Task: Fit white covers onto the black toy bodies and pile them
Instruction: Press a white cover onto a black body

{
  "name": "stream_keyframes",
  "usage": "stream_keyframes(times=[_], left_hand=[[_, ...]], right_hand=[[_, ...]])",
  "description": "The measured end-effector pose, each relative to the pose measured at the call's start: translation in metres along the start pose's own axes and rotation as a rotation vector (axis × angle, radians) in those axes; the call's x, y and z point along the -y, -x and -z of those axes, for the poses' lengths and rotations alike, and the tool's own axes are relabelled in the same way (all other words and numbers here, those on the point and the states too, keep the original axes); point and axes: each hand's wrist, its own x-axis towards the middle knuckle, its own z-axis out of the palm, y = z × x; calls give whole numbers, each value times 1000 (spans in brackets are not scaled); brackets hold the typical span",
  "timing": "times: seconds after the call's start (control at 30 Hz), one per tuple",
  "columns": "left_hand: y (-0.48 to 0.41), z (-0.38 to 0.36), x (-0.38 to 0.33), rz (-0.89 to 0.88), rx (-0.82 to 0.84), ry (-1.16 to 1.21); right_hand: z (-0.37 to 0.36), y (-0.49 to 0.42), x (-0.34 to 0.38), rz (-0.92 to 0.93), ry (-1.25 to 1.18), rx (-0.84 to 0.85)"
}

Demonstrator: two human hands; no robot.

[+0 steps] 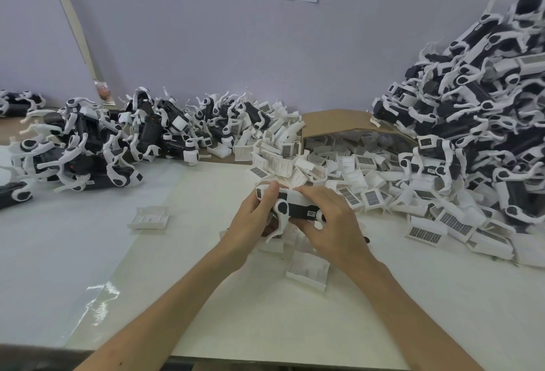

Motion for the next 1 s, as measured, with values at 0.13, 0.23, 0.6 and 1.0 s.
stream_keyframes(times=[0.13, 0.23, 0.6, 1.0], left_hand=[[-2, 2, 2, 27, -26, 16], [-3, 3, 1, 30, -20, 18], [-4, 2, -4, 113, -56, 109], [-3, 4, -7, 133, -31, 173]], right_hand=[[1, -1, 3, 21, 16, -1], [2, -1, 5, 23, 29, 6], [6, -2, -2, -170, -201, 60], [6, -2, -1, -79, -120, 60]])
